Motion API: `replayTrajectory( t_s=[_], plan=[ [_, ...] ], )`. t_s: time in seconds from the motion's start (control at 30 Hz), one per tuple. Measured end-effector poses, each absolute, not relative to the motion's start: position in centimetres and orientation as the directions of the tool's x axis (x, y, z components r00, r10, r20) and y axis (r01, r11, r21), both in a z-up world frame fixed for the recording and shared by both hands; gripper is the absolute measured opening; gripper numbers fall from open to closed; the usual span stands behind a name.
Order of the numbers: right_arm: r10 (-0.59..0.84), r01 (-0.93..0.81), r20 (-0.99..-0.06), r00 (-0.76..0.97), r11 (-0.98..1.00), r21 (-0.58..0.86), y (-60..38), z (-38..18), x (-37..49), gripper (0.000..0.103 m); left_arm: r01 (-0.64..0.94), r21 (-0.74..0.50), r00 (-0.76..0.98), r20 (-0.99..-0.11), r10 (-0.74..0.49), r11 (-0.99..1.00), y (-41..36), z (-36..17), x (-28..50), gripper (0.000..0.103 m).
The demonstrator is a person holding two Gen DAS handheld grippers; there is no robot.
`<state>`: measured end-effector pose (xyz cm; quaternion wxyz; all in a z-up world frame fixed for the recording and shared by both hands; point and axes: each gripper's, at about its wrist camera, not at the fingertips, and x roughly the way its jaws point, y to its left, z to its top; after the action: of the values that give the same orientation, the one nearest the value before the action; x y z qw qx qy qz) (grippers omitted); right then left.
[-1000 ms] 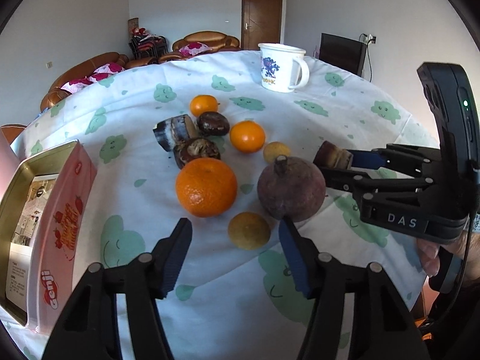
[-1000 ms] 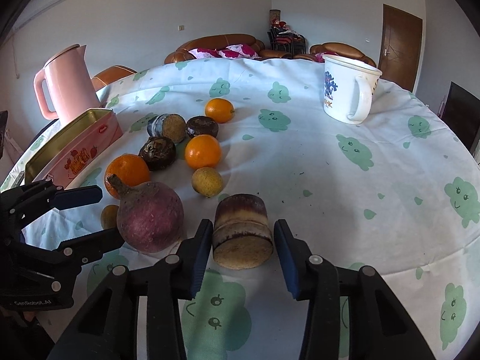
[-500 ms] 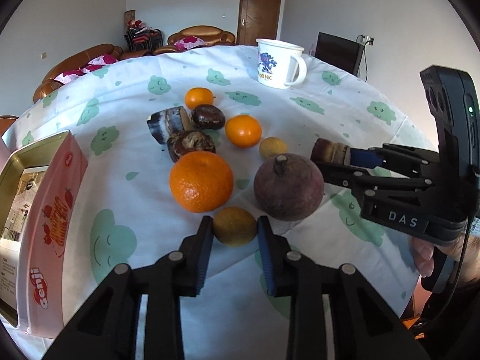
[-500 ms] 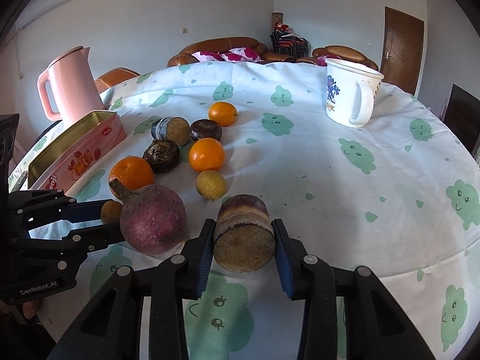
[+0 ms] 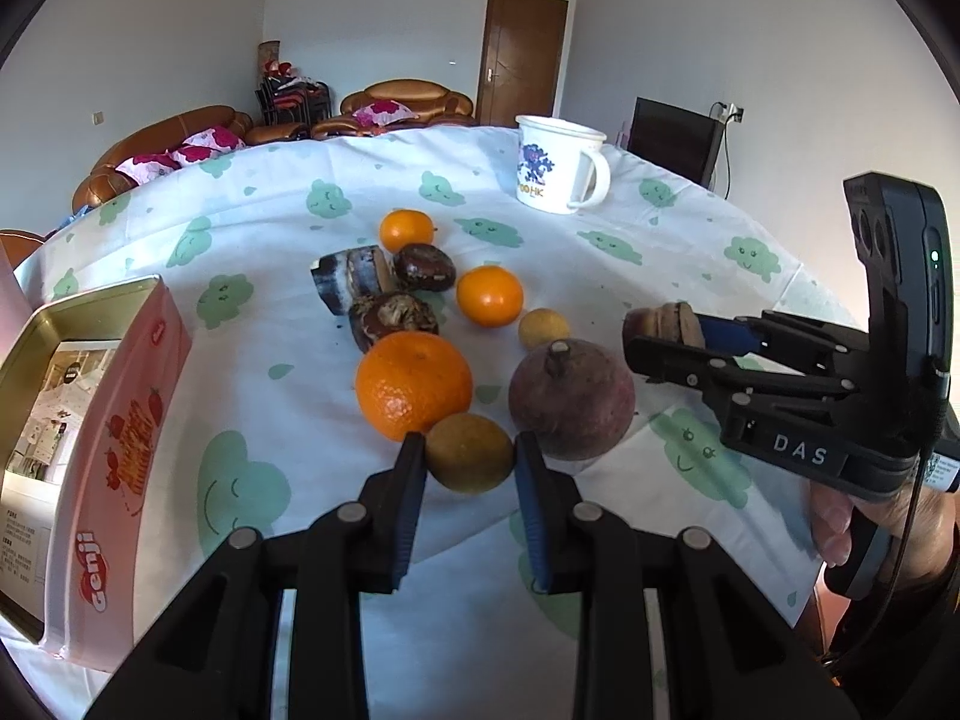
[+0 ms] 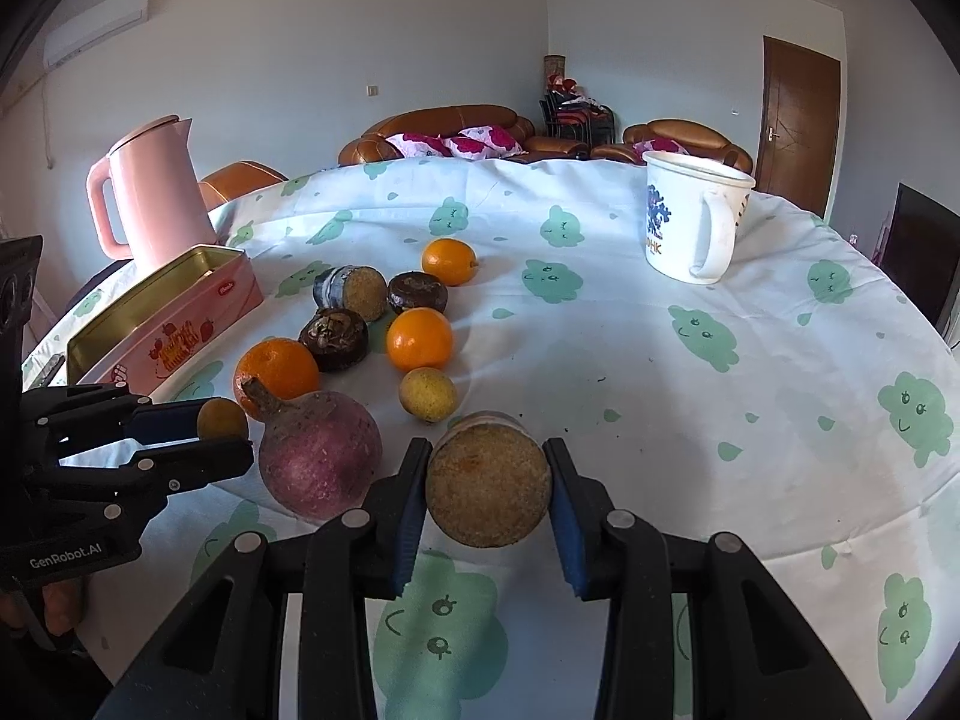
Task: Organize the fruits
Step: 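Grasp the small brown round fruit with the left gripper while the right gripper holds the cake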
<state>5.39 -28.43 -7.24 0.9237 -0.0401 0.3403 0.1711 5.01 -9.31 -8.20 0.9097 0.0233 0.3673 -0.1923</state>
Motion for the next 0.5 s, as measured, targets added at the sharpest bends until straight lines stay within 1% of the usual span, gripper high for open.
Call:
replayTrajectory(
  t_s=[0.5],
  plan=[
    [0.335, -0.378, -0.566, 0.753, 0.925, 0.044, -28.7, -6.6, 4.1, 0.039, 0.349, -0.103, 0.719, -0.608, -0.336, 0.931, -8.3, -7.4, 3.9, 0.031]
  ],
)
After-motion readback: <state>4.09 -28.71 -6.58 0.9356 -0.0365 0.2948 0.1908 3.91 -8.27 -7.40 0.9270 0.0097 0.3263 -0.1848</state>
